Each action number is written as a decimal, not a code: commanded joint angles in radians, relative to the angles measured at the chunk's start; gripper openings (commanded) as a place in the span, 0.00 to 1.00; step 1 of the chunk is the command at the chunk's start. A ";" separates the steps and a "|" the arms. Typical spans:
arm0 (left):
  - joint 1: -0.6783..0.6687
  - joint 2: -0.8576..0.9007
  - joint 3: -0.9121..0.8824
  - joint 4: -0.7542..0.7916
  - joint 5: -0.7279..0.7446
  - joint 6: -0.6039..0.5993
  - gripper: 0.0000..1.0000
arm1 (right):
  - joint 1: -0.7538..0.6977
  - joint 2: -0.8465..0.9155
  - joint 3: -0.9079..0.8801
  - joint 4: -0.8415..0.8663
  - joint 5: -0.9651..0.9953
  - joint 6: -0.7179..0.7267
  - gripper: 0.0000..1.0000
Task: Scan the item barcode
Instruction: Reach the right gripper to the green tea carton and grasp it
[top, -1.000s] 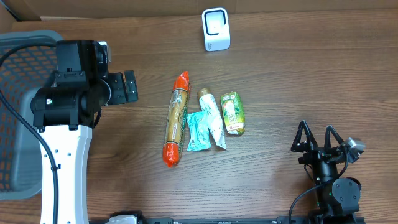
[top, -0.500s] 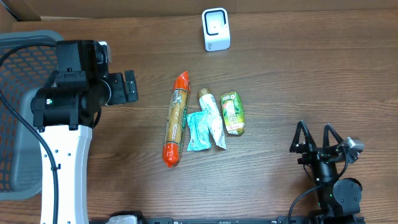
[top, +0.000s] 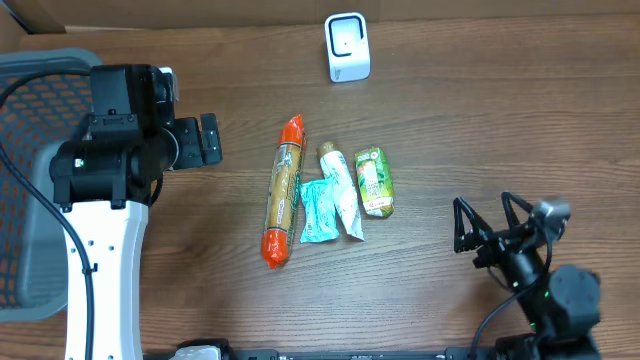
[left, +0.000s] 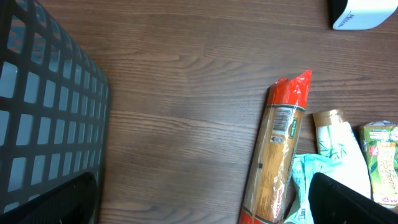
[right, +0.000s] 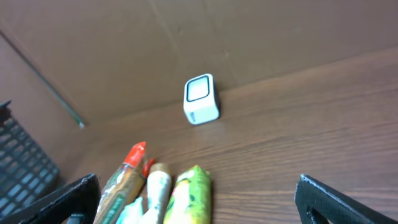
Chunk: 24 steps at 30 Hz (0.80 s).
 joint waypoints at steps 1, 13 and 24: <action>0.004 0.006 0.019 0.003 -0.013 0.027 0.99 | -0.004 0.168 0.178 -0.093 -0.050 -0.050 1.00; 0.004 0.006 0.019 0.004 -0.013 0.026 1.00 | -0.004 0.770 0.718 -0.551 -0.077 -0.085 1.00; 0.004 0.006 0.019 0.004 -0.013 0.026 1.00 | 0.113 1.133 0.813 -0.481 -0.178 -0.154 1.00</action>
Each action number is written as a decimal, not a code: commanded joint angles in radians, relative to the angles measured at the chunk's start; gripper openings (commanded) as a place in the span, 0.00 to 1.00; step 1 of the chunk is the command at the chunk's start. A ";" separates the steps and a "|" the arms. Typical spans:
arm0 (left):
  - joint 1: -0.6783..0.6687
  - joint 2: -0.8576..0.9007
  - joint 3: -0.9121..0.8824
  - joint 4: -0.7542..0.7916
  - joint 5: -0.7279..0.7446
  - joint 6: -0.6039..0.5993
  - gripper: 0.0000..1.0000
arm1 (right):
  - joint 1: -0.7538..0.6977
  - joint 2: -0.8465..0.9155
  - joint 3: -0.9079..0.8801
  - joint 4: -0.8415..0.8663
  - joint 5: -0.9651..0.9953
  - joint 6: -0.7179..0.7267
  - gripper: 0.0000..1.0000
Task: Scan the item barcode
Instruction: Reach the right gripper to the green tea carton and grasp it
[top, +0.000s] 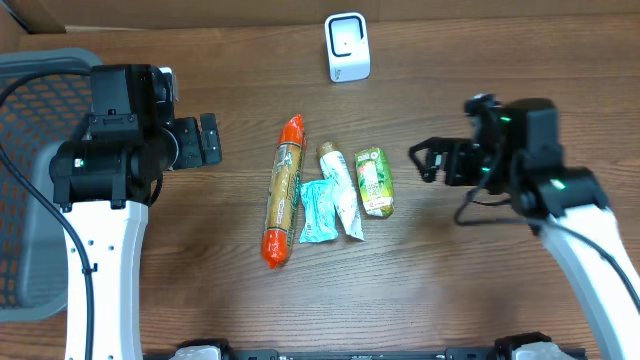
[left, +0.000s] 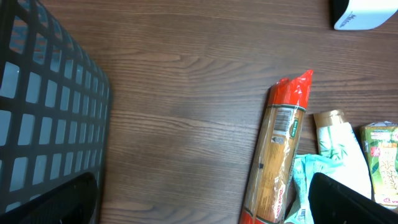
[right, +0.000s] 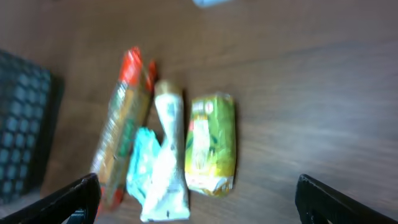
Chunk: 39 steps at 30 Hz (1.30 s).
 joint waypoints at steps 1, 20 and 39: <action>0.004 0.006 0.019 0.004 -0.009 0.026 0.99 | 0.081 0.133 0.066 -0.005 0.066 -0.023 1.00; 0.004 0.006 0.019 0.004 -0.008 0.026 1.00 | 0.207 0.555 0.175 -0.018 0.357 0.011 0.84; 0.004 0.006 0.019 0.004 -0.008 0.026 1.00 | 0.074 0.559 0.184 -0.120 0.404 -0.082 0.84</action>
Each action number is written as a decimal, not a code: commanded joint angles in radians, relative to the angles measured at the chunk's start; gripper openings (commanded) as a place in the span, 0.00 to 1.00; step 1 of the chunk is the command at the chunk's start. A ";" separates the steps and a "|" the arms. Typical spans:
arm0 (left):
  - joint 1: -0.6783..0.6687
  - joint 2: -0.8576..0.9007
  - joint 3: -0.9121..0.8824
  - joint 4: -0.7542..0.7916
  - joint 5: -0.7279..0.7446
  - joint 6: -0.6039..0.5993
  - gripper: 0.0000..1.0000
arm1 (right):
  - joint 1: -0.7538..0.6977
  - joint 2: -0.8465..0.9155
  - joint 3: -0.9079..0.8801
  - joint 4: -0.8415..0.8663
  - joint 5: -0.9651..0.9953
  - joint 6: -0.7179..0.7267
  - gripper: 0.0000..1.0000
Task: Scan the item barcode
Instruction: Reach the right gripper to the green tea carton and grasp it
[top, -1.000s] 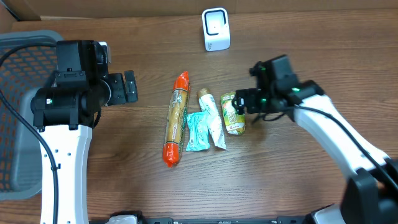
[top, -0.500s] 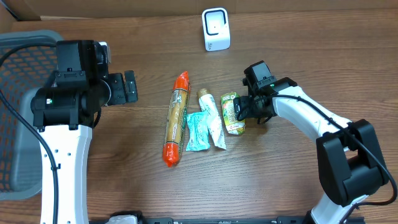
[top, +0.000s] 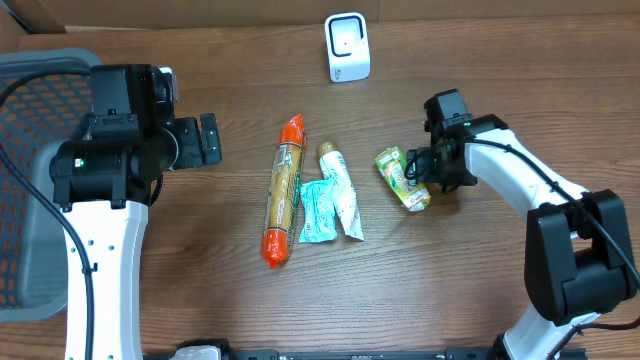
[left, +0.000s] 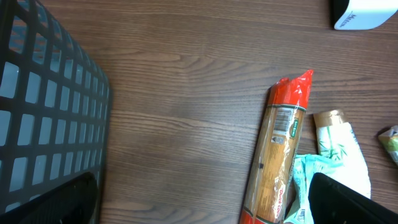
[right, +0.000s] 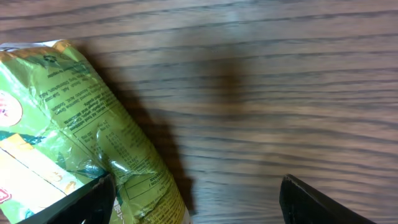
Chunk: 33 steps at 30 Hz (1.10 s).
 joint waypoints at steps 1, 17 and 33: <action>0.004 0.006 0.019 0.004 -0.008 0.026 0.99 | 0.003 0.006 0.032 -0.018 -0.035 -0.088 0.87; 0.004 0.006 0.019 0.004 -0.008 0.026 1.00 | 0.238 0.007 0.191 -0.291 0.083 -0.198 1.00; 0.004 0.006 0.019 0.004 -0.008 0.026 1.00 | 0.234 0.009 -0.065 -0.014 0.229 -0.243 0.99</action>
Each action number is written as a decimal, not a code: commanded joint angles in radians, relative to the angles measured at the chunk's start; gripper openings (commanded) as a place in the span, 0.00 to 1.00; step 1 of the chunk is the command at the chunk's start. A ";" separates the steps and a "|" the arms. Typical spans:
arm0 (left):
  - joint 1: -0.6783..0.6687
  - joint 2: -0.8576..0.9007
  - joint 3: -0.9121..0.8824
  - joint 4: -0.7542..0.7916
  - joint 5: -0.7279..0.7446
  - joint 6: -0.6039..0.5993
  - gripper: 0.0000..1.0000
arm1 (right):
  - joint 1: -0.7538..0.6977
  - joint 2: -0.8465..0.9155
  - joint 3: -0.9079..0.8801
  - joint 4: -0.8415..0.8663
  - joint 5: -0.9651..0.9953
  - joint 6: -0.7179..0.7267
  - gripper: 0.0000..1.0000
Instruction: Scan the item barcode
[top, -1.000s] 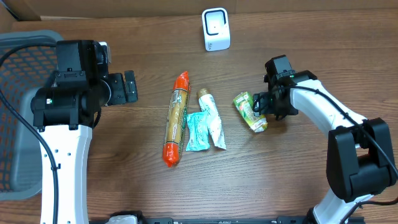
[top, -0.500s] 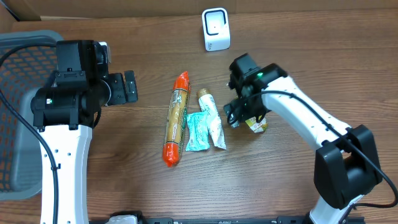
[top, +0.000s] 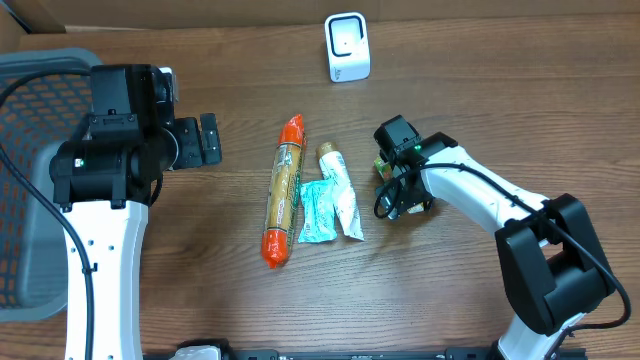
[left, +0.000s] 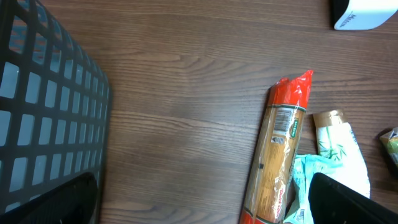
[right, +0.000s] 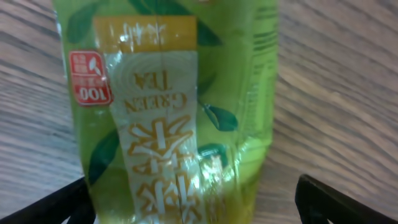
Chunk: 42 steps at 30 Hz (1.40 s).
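Note:
A green tea packet (right: 180, 93) fills the right wrist view and lies on the wood table. My right gripper (top: 400, 185) is low over it and open, one finger (right: 336, 199) on either side of the packet. In the overhead view the packet is mostly hidden under that gripper. The white barcode scanner (top: 347, 47) stands at the table's far edge, and its corner (left: 364, 12) shows in the left wrist view. My left gripper (top: 205, 140) hovers open at the left with nothing in it.
A long pasta packet with red ends (top: 283, 190), a white tube (top: 340, 190) and a teal sachet (top: 318, 212) lie side by side left of the green packet. A grey mesh basket (top: 30, 180) stands at the left edge.
My right gripper was at the right side of the tilted green packet. Now it is lower and directly over it, fingers on both sides. The left arm has not moved.
The green packet lay beside the tube while my right gripper sat near the front right edge. Then the gripper was up to the right of the items. Then the packet lay farther right and tilted, with the gripper next to it. Now the open gripper straddles it.

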 joint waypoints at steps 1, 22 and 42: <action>0.004 0.006 0.019 0.004 -0.008 0.026 1.00 | 0.006 0.003 -0.038 0.035 0.049 -0.018 1.00; -0.003 0.008 0.019 0.000 -0.005 0.026 1.00 | -0.013 0.003 0.019 0.019 -0.153 0.136 0.24; -0.003 0.009 0.019 0.000 -0.005 0.026 0.99 | -0.301 0.003 0.066 -0.019 -1.007 -0.063 0.13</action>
